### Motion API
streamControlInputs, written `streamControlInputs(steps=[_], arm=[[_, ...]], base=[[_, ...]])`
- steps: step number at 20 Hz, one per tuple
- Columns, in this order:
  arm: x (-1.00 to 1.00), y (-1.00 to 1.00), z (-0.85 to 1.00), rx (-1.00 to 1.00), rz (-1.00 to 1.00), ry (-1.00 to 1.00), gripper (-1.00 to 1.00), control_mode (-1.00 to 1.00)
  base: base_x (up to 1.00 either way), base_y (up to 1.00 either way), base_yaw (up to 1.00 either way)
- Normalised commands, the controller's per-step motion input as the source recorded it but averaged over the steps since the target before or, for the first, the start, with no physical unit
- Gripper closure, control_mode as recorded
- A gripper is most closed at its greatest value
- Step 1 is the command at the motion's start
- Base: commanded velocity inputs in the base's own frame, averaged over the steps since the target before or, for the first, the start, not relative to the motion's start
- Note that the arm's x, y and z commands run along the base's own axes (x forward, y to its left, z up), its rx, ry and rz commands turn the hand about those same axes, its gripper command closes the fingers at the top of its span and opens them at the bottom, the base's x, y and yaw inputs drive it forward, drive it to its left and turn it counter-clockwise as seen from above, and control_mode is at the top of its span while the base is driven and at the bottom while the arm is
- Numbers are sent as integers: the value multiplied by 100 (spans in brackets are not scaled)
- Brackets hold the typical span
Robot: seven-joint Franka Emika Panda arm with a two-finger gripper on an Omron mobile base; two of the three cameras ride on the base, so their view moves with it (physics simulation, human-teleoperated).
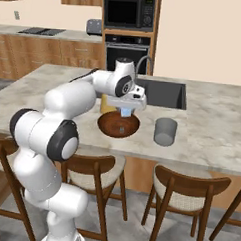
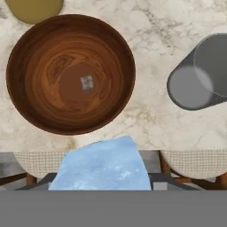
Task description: There are two ice cubes in the ice bowl. Place both ice cubes in the glass cup.
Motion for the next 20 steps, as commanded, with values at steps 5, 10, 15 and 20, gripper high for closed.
streamControlInputs(steps=[5,10,15,20], arm=[[0,-51,22,9,-2,0,100,-100],[1,-45,-7,3,-1,0,100,-100],[15,-20,-1,0,0,0,100,-100],[25,-27,0,-3,0,-2,100,-100]], base=[[0,0,0],[0,0,0],[0,0,0],[0,0,0]])
